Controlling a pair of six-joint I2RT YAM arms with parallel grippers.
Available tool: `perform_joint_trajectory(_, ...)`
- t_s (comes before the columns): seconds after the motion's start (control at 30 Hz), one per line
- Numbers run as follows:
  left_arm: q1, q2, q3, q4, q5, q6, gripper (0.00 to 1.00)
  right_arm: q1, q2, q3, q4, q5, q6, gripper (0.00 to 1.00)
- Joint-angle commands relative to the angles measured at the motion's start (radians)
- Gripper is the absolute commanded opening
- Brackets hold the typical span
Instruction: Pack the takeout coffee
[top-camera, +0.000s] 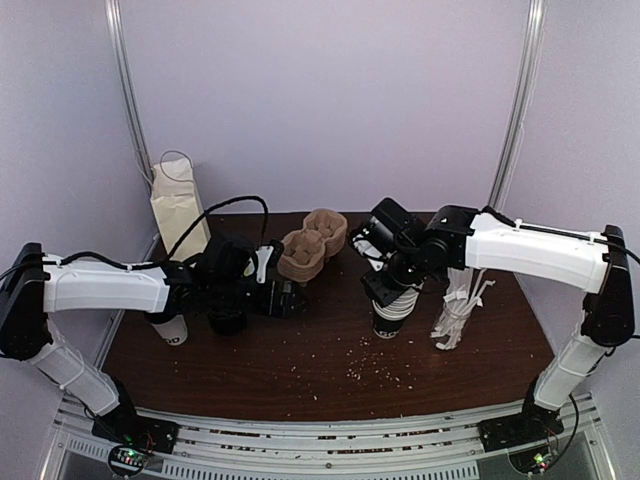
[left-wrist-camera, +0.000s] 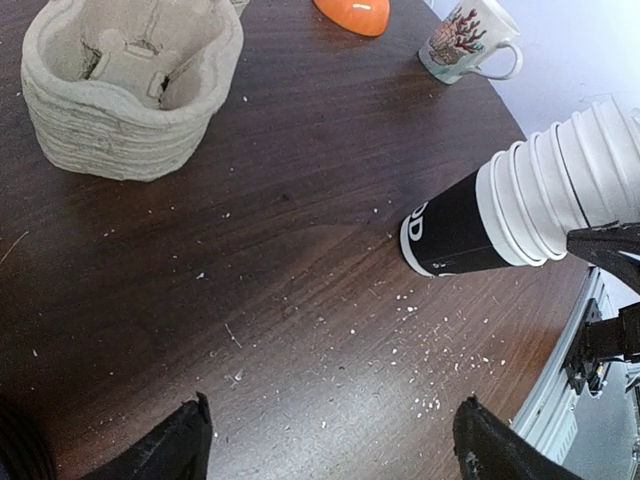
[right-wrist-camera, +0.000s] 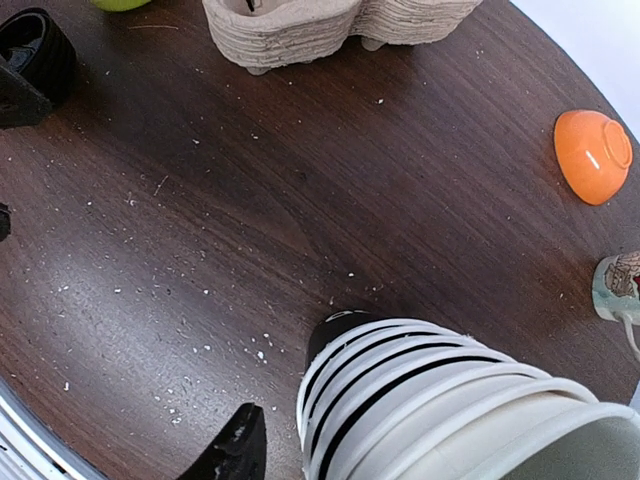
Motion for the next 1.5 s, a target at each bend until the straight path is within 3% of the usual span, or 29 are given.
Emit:
perform_joint_trajectory(0.0, -0.005, -0.01, -0.011, 0.046, 0.013, -0.003, 0.86, -0.01, 0.035, -0.044, -0.005, 0.003, 0.008, 0.41)
perform_joint_trajectory(0.57, -0.005, 0.002, 0.016, 0.019, 0.012, 0.019, 0.85, -0.021, 0.024, 0.019, -0.078, 0.018, 0.0, 0.0)
perform_joint_trajectory(0.97, -0.005, -0.002, 0.031, 0.003, 0.008, 0.026, 0.84, -0.104, -0.021, 0.107, -0.075, 0.047, 0.031, 0.0)
perform_joint_trajectory(1.47, -0.005, -0.002, 0.041, -0.009, 0.021, 0.037, 0.84, -0.428, 0.104, 0.341, -0.072, -0.058, 0.07, 0.0)
